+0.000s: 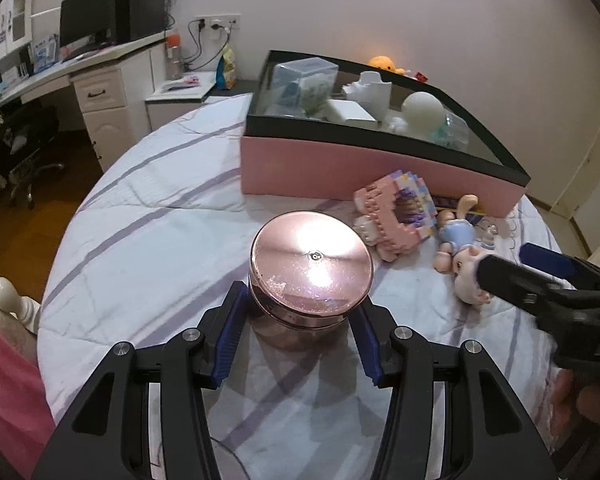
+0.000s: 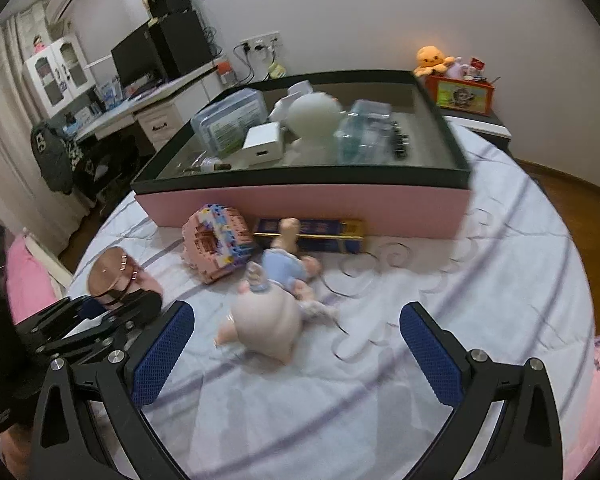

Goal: Organize rigid objects
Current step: 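Grasp the rose-gold jar with the left tool while the right tool grasps the pink pig doll, then carry the jar and pig doll into the pink box and open both tools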

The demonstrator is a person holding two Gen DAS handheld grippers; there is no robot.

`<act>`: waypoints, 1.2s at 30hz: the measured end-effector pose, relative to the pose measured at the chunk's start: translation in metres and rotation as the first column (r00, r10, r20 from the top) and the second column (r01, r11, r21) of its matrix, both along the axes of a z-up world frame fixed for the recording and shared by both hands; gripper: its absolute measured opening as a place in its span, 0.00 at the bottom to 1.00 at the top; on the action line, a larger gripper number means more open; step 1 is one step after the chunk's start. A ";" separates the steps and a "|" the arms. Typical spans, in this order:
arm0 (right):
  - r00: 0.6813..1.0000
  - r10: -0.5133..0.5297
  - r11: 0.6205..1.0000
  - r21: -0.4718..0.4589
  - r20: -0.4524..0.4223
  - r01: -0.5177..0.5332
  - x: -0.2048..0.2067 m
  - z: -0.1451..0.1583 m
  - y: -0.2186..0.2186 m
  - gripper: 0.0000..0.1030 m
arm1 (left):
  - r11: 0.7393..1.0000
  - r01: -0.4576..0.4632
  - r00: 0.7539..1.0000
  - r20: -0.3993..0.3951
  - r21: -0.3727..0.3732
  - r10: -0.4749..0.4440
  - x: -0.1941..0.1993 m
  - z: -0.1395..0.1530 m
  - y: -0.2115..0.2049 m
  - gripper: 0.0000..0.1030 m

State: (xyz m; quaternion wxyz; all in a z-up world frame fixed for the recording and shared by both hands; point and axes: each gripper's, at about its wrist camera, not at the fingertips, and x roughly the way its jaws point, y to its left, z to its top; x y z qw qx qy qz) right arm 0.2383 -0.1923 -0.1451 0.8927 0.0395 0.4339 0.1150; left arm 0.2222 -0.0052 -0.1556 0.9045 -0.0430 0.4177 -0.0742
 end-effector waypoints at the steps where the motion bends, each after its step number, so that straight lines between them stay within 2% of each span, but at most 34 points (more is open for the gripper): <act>1: 1.000 0.004 1.000 -0.016 -0.007 -0.004 0.003 -0.003 0.004 1.00 | 1.000 -0.001 1.000 0.003 0.001 0.001 0.000 0.000 0.000 0.50; 3: 0.999 0.008 0.999 -0.046 -0.031 -0.009 0.009 -0.012 0.011 1.00 | 1.000 -0.002 1.000 0.008 0.011 0.002 0.000 -0.002 -0.002 0.49; 4: 0.999 0.010 0.998 -0.055 -0.037 -0.012 0.011 -0.017 0.014 0.94 | 1.000 -0.003 1.000 0.011 0.015 0.003 0.001 -0.002 -0.003 0.49; 5: 0.999 0.004 0.997 -0.072 -0.044 -0.007 0.012 -0.022 0.016 0.82 | 1.000 -0.004 1.000 0.013 0.018 0.004 0.001 -0.003 -0.003 0.49; 7: 1.000 0.001 0.992 -0.128 -0.011 -0.002 0.009 -0.024 0.019 0.72 | 1.000 -0.005 1.000 0.007 0.014 0.005 0.002 -0.004 -0.003 0.48; 9: 1.000 0.003 0.993 -0.114 -0.004 -0.003 0.007 -0.022 0.017 0.62 | 1.000 -0.005 1.000 0.007 0.003 0.005 0.001 -0.004 -0.002 0.48; 15: 1.000 0.011 0.999 -0.041 -0.004 -0.011 -0.005 -0.016 0.000 0.62 | 1.000 -0.007 1.000 0.014 -0.009 0.007 -0.003 -0.002 0.001 0.47; 23: 1.000 0.011 1.000 0.010 0.018 -0.011 -0.026 0.000 -0.014 0.62 | 1.000 0.005 1.000 0.028 -0.018 -0.004 -0.016 0.008 -0.001 0.47; 36: 0.997 0.014 0.999 0.049 0.075 -0.018 -0.037 0.027 -0.025 0.62 | 1.000 0.014 0.996 0.094 -0.020 -0.012 -0.023 0.040 -0.003 0.47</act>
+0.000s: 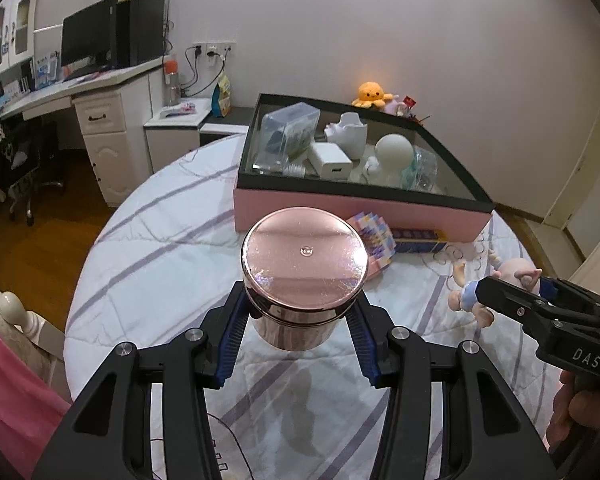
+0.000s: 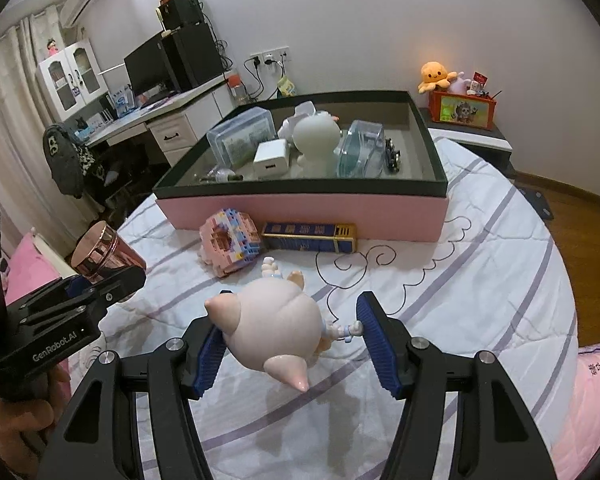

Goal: Organize rigid objects
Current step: 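Carry the jar and pig doll into the pink box and open both tools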

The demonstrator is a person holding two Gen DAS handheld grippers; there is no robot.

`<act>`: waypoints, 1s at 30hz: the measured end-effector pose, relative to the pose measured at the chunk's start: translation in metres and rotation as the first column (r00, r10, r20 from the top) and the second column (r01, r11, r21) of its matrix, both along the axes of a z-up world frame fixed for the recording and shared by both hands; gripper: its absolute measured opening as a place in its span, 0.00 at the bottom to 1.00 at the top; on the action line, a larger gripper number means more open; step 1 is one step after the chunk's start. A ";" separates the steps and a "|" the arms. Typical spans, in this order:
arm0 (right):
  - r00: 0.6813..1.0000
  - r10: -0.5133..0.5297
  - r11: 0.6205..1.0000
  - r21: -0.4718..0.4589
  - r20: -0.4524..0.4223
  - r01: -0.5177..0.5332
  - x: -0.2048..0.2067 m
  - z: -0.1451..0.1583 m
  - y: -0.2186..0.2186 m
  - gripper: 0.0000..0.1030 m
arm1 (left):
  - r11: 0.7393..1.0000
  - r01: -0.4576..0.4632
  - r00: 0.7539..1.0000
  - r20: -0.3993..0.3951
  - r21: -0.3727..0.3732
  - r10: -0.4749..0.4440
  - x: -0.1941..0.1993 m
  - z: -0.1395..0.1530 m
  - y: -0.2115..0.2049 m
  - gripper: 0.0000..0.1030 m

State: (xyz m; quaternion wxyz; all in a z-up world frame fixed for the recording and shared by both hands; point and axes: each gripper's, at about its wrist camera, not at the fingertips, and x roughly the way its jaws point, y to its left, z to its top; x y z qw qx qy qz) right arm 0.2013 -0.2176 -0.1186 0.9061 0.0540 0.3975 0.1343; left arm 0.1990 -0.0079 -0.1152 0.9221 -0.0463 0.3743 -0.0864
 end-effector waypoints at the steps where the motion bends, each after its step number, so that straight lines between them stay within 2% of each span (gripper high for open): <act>1: 1.000 0.000 1.000 0.001 0.005 0.000 -0.001 0.002 -0.001 0.62 | 1.000 0.002 1.000 0.005 0.000 -0.002 0.000 0.003 -0.001 0.47; 10: 0.996 0.007 1.000 0.008 0.087 -0.008 0.007 0.036 -0.004 0.62 | 1.000 0.016 0.998 0.067 0.007 -0.017 0.016 0.030 -0.005 0.47; 20: 0.984 -0.003 1.000 -0.009 0.178 0.004 0.059 0.075 -0.012 0.62 | 0.999 0.044 0.990 0.136 0.018 -0.046 0.070 0.067 -0.022 0.47; 25: 0.983 -0.008 1.000 -0.022 0.182 0.012 0.098 0.078 -0.013 0.62 | 0.998 0.060 0.989 0.132 0.031 -0.064 0.108 0.067 -0.034 0.47; 30: 0.986 -0.026 0.999 -0.024 0.163 0.030 0.138 0.071 -0.017 0.62 | 0.996 0.076 0.991 0.104 0.043 -0.080 0.140 0.054 -0.047 0.47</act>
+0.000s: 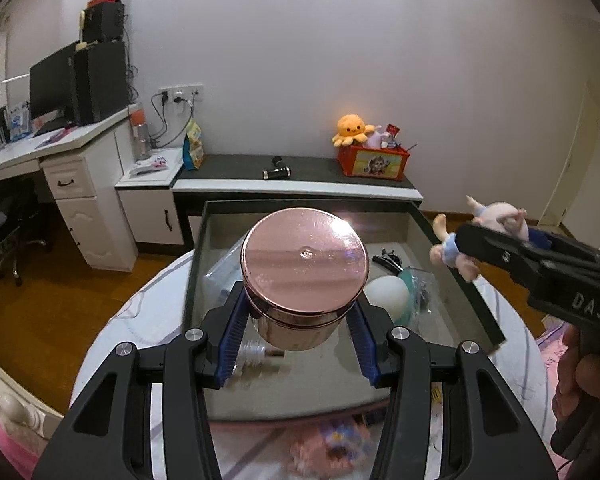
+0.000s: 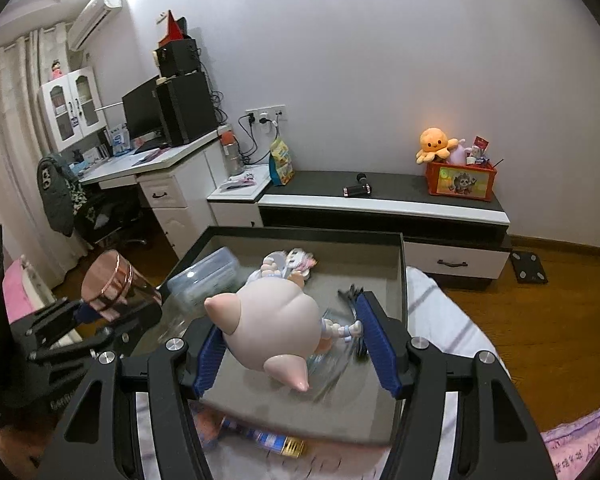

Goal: Organize rigid objects
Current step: 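Carry the jar and pig doll into the pink box and open both tools, then withdraw both tools from the box back over the table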

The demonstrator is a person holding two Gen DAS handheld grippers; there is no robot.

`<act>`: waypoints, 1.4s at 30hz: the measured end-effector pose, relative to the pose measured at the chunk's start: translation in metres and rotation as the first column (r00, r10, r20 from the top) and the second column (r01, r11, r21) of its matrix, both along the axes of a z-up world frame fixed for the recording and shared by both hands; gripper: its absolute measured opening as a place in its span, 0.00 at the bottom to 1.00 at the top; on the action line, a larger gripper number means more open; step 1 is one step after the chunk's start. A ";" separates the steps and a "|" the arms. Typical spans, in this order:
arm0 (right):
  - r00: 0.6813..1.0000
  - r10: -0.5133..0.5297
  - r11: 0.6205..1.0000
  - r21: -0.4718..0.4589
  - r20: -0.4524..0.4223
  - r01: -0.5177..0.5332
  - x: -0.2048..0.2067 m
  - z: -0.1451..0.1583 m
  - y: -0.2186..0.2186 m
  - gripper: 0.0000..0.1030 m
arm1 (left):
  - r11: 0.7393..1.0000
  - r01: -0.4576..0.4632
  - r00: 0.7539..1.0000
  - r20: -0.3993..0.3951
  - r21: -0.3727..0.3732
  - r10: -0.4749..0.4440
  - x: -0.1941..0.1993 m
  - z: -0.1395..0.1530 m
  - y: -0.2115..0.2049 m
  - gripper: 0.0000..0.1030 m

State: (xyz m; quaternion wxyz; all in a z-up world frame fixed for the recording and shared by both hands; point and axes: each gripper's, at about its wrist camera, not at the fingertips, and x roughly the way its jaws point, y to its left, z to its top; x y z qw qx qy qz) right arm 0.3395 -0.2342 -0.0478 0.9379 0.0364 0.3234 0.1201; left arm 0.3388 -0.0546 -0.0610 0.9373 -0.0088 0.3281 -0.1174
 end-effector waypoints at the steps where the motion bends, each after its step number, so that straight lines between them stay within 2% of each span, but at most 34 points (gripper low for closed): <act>1: 1.000 -0.004 1.000 -0.004 -0.005 0.004 0.006 -0.002 0.000 0.62 | 1.000 0.002 1.000 -0.008 0.004 -0.002 0.007 -0.004 -0.003 0.47; 7: 0.998 -0.024 1.000 -0.019 -0.054 0.023 0.040 -0.026 -0.003 0.62 | 1.000 0.010 0.999 -0.040 0.020 -0.009 0.034 -0.021 -0.014 0.47; 13: 0.994 -0.034 0.999 -0.035 -0.103 0.030 0.054 -0.047 -0.004 0.62 | 0.999 0.004 0.998 -0.067 0.042 -0.001 0.046 -0.033 -0.019 0.49; 14: 0.993 -0.037 0.999 -0.038 -0.111 0.033 0.054 -0.051 -0.005 0.63 | 0.999 -0.002 0.998 -0.065 0.046 0.005 0.047 -0.033 -0.019 0.52; 15: 0.993 -0.039 0.999 -0.037 -0.110 0.035 0.053 -0.052 -0.005 0.64 | 0.999 -0.013 0.998 -0.060 0.049 0.016 0.046 -0.032 -0.017 0.61; 16: 0.993 -0.039 0.999 -0.035 -0.108 0.035 0.053 -0.052 -0.006 0.74 | 0.999 -0.019 0.998 -0.054 0.046 0.021 0.045 -0.031 -0.016 0.74; 17: 0.994 -0.042 0.999 -0.035 -0.101 0.039 0.049 -0.051 -0.006 0.84 | 0.999 -0.031 0.999 -0.040 0.043 0.033 0.042 -0.028 -0.014 0.80; 18: 0.994 -0.045 0.998 -0.037 -0.096 0.041 0.047 -0.050 -0.006 0.84 | 0.998 -0.041 0.999 -0.025 0.043 0.043 0.039 -0.024 -0.012 0.88; 22: 0.993 -0.075 0.997 -0.037 -0.095 0.072 0.035 -0.043 -0.007 0.88 | 0.997 -0.065 0.998 0.008 0.038 0.065 0.024 -0.011 -0.003 0.99; 24: 0.991 -0.091 0.996 -0.023 -0.095 0.089 0.026 -0.040 -0.009 0.91 | 0.996 -0.081 0.997 0.022 0.043 0.080 0.015 -0.006 0.000 1.00; 25: 0.992 -0.091 0.996 -0.015 -0.092 0.090 0.021 -0.039 -0.010 1.00 | 0.996 -0.084 0.996 0.024 0.040 0.083 0.010 -0.003 0.002 1.00; 42: 0.989 -0.145 0.988 0.056 -0.018 0.146 -0.111 -0.005 -0.019 1.00 | 0.994 -0.111 0.992 0.064 0.013 0.109 -0.103 0.022 0.018 1.00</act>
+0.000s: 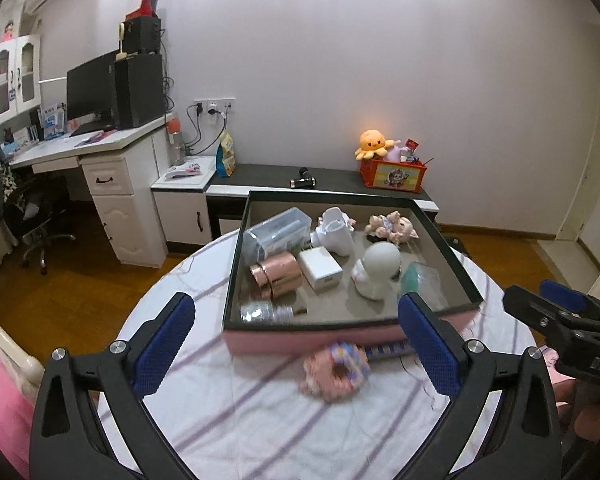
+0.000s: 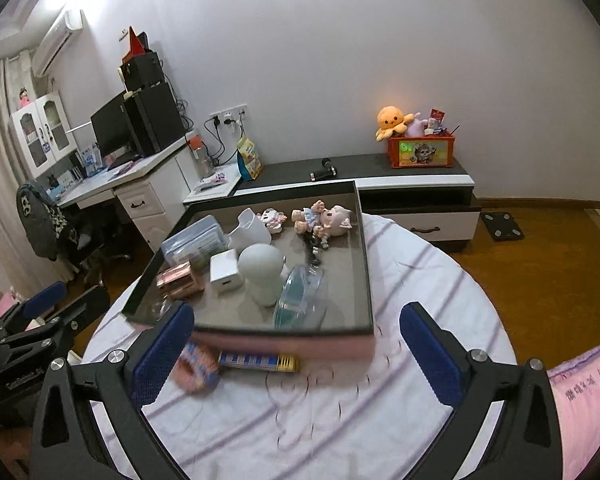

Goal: Organize rigid objects
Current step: 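Withdraw both tools from the box back over the table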

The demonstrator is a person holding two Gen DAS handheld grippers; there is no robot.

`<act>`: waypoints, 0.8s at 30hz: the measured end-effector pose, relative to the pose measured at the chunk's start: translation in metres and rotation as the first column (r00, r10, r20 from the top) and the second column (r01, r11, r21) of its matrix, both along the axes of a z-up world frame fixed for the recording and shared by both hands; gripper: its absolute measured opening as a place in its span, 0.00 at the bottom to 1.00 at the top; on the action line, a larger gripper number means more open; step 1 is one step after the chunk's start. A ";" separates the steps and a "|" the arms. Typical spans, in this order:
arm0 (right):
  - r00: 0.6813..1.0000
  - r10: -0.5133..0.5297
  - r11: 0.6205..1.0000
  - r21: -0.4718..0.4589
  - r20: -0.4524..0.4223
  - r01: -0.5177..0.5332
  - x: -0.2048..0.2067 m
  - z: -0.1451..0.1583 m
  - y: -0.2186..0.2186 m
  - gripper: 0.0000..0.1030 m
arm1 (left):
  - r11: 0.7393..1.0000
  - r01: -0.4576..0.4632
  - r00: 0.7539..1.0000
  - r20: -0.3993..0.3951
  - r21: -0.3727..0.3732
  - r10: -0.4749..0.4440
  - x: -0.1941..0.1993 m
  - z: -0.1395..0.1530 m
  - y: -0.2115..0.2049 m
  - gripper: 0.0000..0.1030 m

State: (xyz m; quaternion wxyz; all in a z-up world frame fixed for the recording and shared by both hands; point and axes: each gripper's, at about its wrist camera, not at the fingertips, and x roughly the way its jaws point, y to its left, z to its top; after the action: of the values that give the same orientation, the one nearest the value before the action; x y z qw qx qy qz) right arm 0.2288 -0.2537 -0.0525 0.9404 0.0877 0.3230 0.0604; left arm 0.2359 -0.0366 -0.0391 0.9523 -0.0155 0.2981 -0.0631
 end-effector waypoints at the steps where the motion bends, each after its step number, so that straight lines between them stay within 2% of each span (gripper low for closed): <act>1: 1.000 -0.002 1.000 0.000 0.006 0.002 -0.008 0.001 0.000 1.00 | 1.000 0.000 1.000 0.003 0.000 0.000 -0.009 0.001 0.000 1.00; 12: 0.999 -0.013 1.000 0.000 0.036 0.013 -0.085 0.002 0.000 1.00 | 1.000 -0.006 1.000 0.022 -0.008 0.007 -0.080 0.010 0.005 1.00; 24: 0.998 0.014 1.000 -0.026 0.066 -0.012 -0.119 0.008 0.015 1.00 | 1.000 -0.021 1.000 0.021 -0.009 0.021 -0.121 0.006 0.013 1.00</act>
State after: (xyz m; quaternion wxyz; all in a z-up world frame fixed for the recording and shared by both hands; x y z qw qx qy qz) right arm 0.1097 -0.2387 -0.0450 0.9512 0.0717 0.2930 0.0653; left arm 0.1150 -0.0234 -0.0332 0.9559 -0.0221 0.2878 -0.0543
